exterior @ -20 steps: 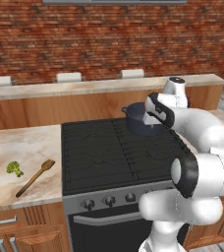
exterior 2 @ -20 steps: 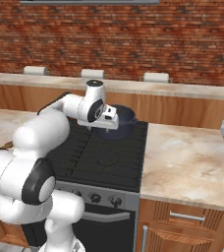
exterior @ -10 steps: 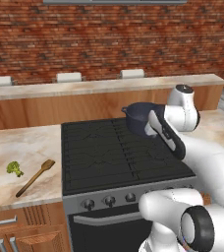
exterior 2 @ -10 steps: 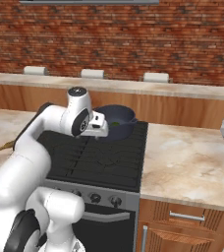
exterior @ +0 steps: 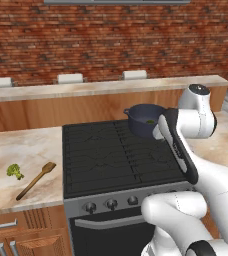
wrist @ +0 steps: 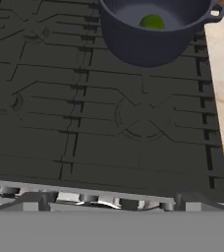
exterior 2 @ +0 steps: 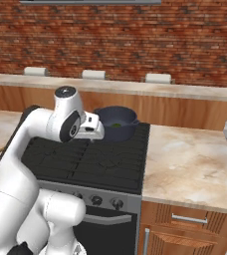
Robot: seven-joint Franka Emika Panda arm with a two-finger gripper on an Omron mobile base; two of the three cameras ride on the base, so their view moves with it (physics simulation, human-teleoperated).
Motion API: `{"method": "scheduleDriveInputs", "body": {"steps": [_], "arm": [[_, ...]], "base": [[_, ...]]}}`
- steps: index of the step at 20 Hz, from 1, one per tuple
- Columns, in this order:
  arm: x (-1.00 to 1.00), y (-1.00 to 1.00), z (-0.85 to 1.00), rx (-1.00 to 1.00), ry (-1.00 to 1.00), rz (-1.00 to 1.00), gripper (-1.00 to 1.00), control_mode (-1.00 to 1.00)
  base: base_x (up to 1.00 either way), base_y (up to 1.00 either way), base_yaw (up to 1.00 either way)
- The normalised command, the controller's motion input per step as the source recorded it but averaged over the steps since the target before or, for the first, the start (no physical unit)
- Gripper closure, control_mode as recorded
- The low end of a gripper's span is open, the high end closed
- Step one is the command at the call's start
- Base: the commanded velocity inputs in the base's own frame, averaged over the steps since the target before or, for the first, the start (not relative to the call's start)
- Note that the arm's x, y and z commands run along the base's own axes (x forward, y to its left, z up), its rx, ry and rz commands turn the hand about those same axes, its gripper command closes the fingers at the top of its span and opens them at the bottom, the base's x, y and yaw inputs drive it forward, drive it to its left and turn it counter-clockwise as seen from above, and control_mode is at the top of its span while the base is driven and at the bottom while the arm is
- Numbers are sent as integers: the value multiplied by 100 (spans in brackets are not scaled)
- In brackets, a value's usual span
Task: Put the lime and broccoli in the pot. Retrieve the spatula and lightly stir the vegetables in the pot.
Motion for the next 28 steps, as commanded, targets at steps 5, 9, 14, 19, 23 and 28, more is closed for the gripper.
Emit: {"method": "scheduleDriveInputs", "body": {"steps": [5, 9, 14, 19, 23, 28], "arm": [[-9, 2, 4, 0, -3, 0, -100, -100], [0, 0, 0, 0, 0, 0, -100, -100], [0, 0, 0, 0, 0, 0, -100, -100], [0, 2, 0, 0, 0, 0, -100, 100], [0, 0, 0, 0, 0, 0, -100, 100], [0, 0, 0, 0, 0, 0, -100, 100]], "base": [[0, 0, 0], [0, 0, 0], [0, 0, 0], [-16, 48, -4], [-22, 100, -16], [-7, 100, -15]]}}
